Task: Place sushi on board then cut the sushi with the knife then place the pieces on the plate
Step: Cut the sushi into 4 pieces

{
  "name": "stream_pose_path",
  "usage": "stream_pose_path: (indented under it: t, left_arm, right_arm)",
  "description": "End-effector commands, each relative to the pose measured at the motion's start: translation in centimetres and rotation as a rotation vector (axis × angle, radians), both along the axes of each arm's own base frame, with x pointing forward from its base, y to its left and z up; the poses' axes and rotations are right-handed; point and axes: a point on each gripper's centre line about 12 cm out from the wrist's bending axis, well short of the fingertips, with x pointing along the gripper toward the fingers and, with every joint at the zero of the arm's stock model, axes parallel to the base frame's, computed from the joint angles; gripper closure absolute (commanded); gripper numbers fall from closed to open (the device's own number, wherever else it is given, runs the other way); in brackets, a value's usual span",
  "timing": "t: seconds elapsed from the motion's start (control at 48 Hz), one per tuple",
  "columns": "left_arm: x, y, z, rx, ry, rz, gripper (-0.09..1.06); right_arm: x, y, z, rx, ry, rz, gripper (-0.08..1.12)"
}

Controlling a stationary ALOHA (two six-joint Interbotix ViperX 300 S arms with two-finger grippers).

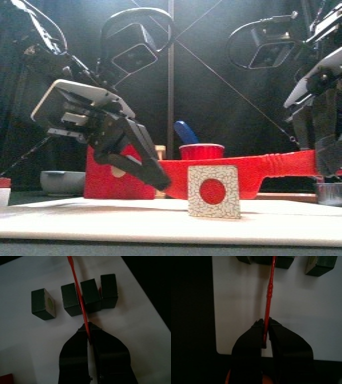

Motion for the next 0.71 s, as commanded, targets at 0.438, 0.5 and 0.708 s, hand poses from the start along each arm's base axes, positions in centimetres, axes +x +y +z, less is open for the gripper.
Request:
stream_pose_path:
  t: [0.438, 0.5, 0.708]
  left_arm:
    - [-0.6, 1.0, 4.9, -0.014, -0.08, 0.014, 0.64]
    - [-0.7, 0.8, 5.8, -0.02, -0.104, 0.009, 0.64]
    - [-1.3, -1.6, 5.5, -0.021, -0.093, -0.057, 0.64]
  right_arm:
    - [-1.1, 0.0, 4.2, -0.055, -0.003, 0.063, 0.6]
    - [-1.1, 0.2, 4.8, -0.048, -0.021, 0.068, 0.6]
    - [-0.7, 1.5, 5.1, -0.006, -0.046, 0.075, 0.6]
